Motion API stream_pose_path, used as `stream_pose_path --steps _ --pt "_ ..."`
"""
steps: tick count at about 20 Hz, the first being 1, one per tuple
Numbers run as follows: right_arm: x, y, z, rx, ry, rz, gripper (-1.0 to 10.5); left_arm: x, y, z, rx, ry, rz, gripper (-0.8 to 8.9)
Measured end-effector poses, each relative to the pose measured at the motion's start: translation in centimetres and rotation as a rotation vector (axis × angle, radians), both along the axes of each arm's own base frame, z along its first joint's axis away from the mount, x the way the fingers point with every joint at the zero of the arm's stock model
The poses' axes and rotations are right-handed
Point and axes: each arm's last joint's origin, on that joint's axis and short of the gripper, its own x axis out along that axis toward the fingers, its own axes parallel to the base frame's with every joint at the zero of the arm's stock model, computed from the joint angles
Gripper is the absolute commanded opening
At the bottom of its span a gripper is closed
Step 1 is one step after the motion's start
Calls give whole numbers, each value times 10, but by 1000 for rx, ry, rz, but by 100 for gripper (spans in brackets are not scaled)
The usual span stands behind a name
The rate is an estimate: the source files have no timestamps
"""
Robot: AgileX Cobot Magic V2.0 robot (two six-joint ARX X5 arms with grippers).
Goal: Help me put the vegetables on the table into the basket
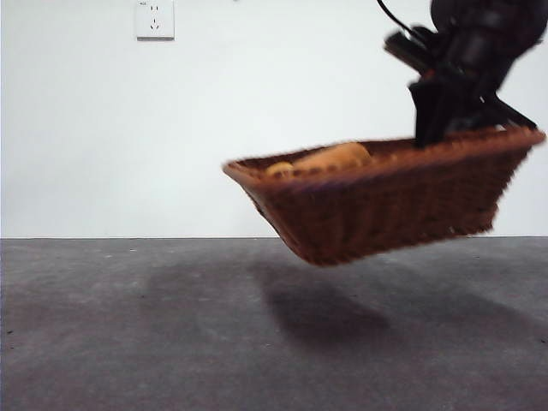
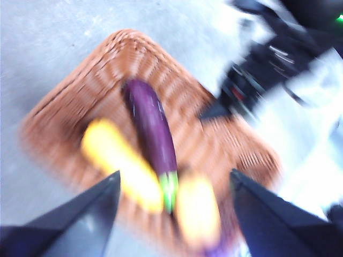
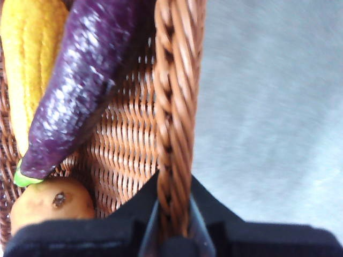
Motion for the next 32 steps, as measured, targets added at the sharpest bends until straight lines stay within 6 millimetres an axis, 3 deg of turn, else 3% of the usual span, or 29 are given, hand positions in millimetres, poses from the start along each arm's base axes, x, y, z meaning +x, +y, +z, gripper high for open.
stream_pose_path --steps 1,5,7,11,13,18,23,24,27,30,32 --pt "2 -8 -4 -2 7 -29 -16 -15 10 8 15 -2 -17 -4" --pt "15 -47 -3 25 -43 -152 -17 -81 44 35 65 -46 -57 -8" --pt "25 -64 -12 69 -34 -192 -17 -108 60 47 54 -100 -56 -8" --pt "55 -69 -49 83 94 -192 -17 -142 73 59 -32 -133 -114 -8" --pt "71 -69 -57 80 91 -178 -17 -155 77 62 -66 -135 -149 -8" --pt "104 -81 -90 78 135 -161 -17 -175 78 66 -124 -102 -229 -8" --pt "110 -86 -92 22 136 -116 -8 -183 74 66 -137 -82 -286 -8" --pt "110 -86 -92 19 135 -115 64 -183 74 66 -137 -82 -287 -8" --pt "110 -86 -94 -4 149 -141 463 -183 74 66 -137 -82 -287 -8" --pt "111 -88 -98 -26 165 -184 476 -183 74 66 -136 -83 -287 -8" --pt "107 -90 -81 -76 132 -212 472 -183 77 64 -123 -103 -263 -8"
